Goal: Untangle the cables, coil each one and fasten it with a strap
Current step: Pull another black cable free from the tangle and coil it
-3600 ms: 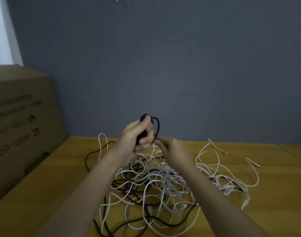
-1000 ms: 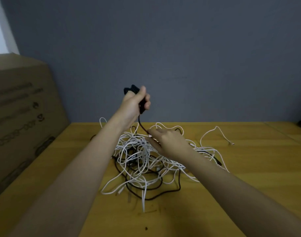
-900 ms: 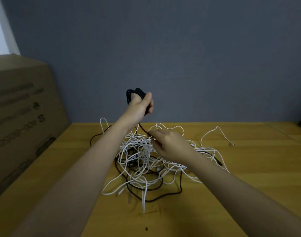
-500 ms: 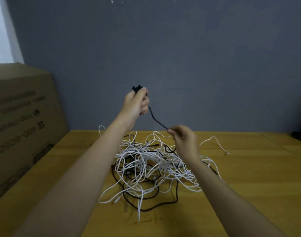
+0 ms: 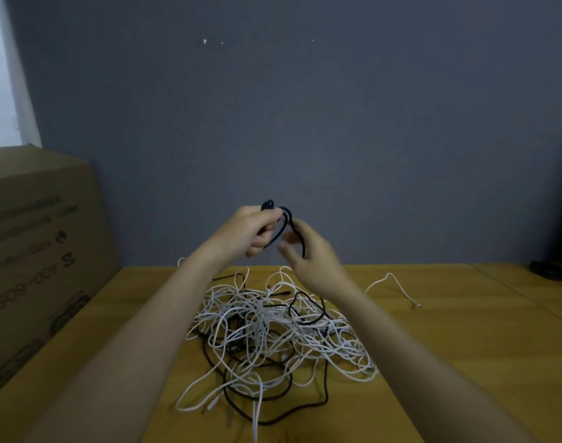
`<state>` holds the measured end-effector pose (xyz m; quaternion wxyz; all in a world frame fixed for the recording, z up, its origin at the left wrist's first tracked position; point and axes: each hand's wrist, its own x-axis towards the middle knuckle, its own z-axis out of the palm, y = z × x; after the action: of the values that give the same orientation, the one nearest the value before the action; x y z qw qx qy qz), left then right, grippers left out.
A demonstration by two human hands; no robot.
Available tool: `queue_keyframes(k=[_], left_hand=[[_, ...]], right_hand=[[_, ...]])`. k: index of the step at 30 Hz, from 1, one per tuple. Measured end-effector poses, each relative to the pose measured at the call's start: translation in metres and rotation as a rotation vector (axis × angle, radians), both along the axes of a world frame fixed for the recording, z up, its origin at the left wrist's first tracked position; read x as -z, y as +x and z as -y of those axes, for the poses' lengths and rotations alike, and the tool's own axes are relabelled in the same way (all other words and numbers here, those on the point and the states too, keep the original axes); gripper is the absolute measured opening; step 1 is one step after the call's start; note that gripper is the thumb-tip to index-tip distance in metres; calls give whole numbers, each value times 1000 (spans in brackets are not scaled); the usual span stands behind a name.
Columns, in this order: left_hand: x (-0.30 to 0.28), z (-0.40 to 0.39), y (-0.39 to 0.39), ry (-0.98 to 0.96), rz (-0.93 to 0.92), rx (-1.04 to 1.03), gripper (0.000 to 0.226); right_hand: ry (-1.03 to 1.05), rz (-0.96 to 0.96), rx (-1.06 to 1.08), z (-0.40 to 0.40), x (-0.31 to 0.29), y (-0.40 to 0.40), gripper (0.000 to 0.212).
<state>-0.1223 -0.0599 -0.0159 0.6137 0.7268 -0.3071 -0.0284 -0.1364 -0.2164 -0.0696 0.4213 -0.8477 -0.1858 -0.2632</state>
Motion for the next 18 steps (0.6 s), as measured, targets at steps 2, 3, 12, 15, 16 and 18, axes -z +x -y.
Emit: queue_keyframes(k=[2, 3, 12, 15, 16, 18], left_hand=[[-1, 0, -2, 75, 62, -40, 36], [-1, -2, -2, 137, 111, -85, 37], [18, -7, -5, 620, 454, -281, 52], [22, -7, -5, 831, 743, -363, 41], [23, -8, -5, 881, 849, -379, 40], [23, -13, -1, 903, 968, -424, 39]], right_hand=[[189, 62, -22, -1, -2, -4, 15], [235, 87, -16, 2, -4, -6, 12], [-424, 304, 476, 40, -22, -12, 43], [-353, 276, 347, 47, -27, -4, 35], [-314, 280, 286, 48, -26, -4, 31], [-200, 300, 185, 48, -23, -7, 22]])
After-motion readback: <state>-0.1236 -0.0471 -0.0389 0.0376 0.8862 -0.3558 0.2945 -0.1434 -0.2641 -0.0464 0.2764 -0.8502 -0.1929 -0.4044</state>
